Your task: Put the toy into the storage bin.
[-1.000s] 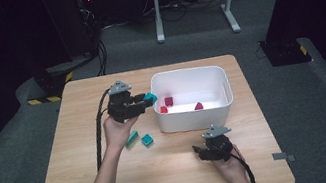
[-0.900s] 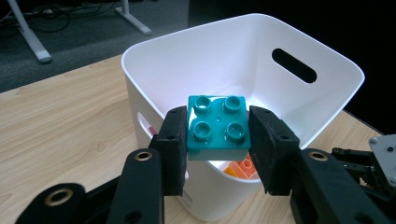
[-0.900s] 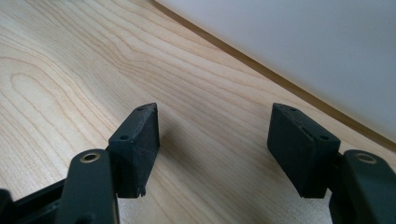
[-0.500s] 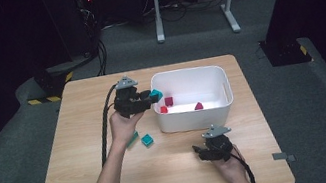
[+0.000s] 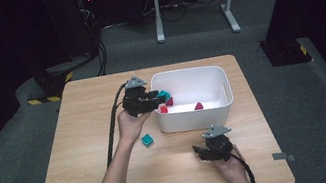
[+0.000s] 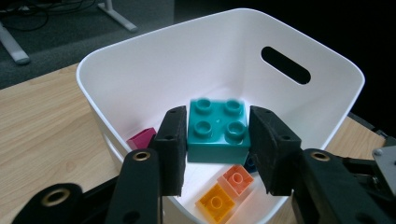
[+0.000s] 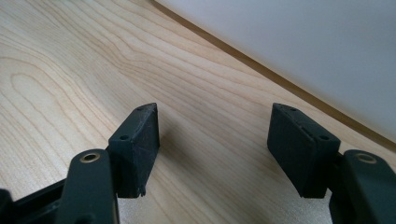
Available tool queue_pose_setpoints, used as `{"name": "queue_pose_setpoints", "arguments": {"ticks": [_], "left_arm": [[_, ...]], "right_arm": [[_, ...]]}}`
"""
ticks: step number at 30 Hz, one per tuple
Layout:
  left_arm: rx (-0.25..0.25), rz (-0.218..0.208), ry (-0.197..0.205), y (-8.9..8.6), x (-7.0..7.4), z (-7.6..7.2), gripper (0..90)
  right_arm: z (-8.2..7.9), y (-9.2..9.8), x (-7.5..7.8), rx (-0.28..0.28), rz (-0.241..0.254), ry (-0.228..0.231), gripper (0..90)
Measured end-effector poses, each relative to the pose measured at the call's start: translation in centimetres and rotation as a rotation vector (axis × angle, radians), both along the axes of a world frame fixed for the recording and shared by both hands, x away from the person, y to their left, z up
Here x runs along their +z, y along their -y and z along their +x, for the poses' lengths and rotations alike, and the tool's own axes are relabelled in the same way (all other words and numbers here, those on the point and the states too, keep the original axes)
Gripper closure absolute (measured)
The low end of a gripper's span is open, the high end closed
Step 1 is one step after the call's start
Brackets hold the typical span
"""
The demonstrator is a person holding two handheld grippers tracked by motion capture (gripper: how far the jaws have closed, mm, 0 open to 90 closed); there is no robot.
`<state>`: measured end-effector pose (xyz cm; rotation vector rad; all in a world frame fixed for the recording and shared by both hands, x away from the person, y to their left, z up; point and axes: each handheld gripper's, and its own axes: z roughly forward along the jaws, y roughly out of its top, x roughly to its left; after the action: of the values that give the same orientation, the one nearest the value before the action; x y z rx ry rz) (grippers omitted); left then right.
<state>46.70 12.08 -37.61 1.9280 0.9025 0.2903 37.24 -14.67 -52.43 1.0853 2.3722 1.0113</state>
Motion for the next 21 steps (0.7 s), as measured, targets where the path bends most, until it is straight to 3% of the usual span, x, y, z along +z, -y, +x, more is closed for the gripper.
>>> {"name": "queue_pose_setpoints", "arguments": {"ticks": [7,17,21], "left_arm": [[0.016,0.023,0.007,0.1,0.0,-0.1,45.6],[0.041,0.056,0.041,-0.6,0.4,-1.0,43.3],[0.059,0.049,0.037,-1.6,0.4,-1.2,42.7]], "right_arm": [[0.0,0.0,0.0,0.000,0.000,0.000,34.4],[0.0,0.0,0.0,0.001,0.000,0.001,34.4],[0.0,0.0,0.0,0.001,0.000,0.000,34.4]]}}
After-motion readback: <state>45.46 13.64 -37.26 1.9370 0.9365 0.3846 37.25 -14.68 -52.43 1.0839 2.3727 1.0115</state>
